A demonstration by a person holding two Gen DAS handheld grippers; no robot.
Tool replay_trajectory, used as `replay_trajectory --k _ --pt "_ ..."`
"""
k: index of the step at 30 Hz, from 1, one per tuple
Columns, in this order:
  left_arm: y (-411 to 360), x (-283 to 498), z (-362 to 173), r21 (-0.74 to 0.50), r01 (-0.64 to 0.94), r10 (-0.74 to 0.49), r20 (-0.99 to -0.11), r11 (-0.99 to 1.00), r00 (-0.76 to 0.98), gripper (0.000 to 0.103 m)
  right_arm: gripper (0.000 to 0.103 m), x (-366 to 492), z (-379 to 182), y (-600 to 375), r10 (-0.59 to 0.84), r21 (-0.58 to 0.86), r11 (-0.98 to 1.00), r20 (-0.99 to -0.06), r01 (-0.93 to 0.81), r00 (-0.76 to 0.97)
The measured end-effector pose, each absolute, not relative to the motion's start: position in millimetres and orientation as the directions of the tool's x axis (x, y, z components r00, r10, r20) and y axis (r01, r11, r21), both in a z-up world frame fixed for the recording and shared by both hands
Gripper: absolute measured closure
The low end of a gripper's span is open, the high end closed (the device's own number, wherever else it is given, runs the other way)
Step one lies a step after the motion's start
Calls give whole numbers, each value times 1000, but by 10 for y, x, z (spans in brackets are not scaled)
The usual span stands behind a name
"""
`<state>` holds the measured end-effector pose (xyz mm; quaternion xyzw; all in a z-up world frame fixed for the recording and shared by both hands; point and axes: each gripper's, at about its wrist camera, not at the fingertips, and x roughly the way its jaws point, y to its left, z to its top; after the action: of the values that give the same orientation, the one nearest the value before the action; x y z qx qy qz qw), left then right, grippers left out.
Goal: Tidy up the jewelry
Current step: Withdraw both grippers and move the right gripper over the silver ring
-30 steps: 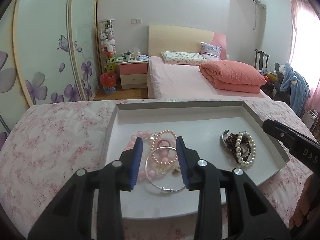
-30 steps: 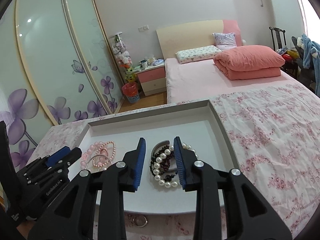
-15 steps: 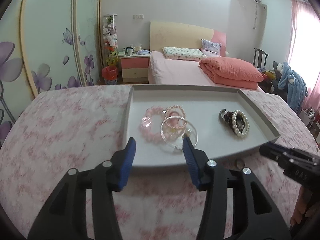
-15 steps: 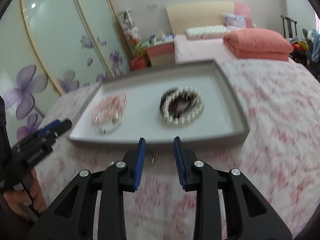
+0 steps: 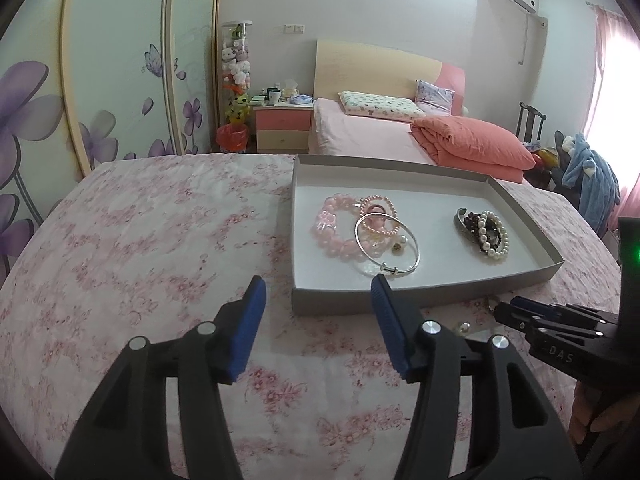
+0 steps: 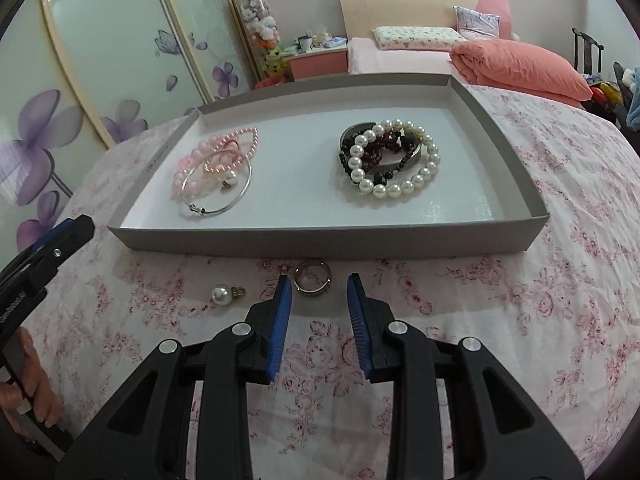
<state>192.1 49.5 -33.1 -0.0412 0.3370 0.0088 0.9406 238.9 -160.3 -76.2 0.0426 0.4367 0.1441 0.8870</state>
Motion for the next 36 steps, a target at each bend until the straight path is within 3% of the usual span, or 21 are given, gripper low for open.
replay_trajectory --k 15,17,31,36 --pt "601 1903 -426 -70 -84 18 -653 994 757 47 76 2378 -776 -1346 171 46 976 -770 -213 614" --pt "589 1902 -433 -68 -82 18 -655 994 756 47 80 2382 -774 -1357 170 49 977 -770 -207 615" --pt "360 1876 -448 -62 -25 -23 -668 998 744 46 80 2289 -774 -1578 165 50 979 -770 -199 616" --pt "178 1869 -469 -53 22 -52 -678 998 733 41 80 2263 -768 -1812 131 36 986 -771 -163 624"
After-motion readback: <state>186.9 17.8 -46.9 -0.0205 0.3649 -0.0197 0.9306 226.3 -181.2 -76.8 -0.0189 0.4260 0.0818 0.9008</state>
